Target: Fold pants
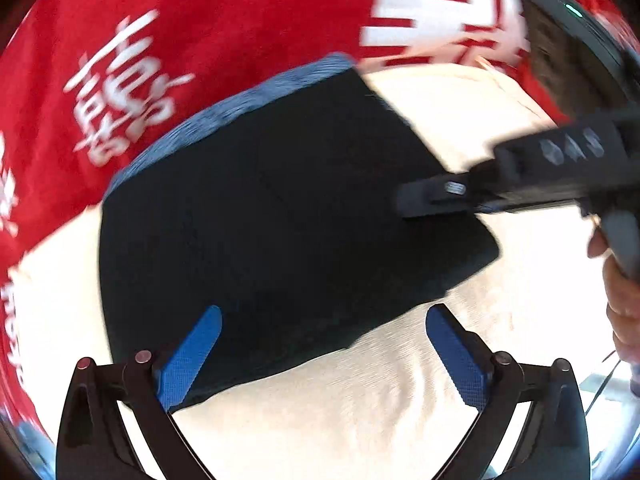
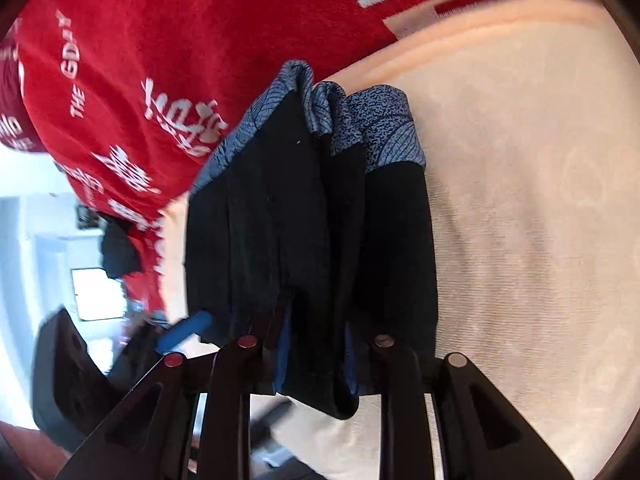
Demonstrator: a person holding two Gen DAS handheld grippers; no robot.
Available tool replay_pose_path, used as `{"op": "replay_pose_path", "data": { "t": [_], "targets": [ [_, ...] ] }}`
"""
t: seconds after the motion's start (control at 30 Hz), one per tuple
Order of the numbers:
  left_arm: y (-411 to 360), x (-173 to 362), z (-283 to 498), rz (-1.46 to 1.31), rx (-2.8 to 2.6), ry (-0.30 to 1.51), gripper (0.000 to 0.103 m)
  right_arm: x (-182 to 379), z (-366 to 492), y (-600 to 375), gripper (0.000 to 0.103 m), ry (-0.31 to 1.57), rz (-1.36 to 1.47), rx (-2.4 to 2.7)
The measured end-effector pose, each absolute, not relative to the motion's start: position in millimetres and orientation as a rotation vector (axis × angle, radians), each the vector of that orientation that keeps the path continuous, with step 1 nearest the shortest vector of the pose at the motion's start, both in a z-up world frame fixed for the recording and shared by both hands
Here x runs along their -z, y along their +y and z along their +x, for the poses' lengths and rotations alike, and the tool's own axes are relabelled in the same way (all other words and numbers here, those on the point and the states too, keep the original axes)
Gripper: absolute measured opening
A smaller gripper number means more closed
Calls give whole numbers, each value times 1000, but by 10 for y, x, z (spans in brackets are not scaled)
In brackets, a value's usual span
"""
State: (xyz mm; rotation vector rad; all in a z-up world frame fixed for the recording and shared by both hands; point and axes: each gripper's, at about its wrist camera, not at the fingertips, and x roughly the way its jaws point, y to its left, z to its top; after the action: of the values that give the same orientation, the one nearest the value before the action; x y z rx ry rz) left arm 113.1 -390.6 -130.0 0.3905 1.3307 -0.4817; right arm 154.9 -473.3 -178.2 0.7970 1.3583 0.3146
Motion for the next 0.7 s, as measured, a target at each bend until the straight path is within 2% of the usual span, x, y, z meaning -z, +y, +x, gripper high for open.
{"op": "replay_pose_path", "data": {
  "t": [0.37, 0.7],
  "targets": [
    [-3163, 1260, 1355, 294, 330, 1367, 103, 1655, 1497, -4503, 31, 1389, 645, -155],
    [-2765, 1306, 1355, 245, 294, 1418, 103, 1498, 1313, -4392, 50, 1412, 507, -3]
  ]
}}
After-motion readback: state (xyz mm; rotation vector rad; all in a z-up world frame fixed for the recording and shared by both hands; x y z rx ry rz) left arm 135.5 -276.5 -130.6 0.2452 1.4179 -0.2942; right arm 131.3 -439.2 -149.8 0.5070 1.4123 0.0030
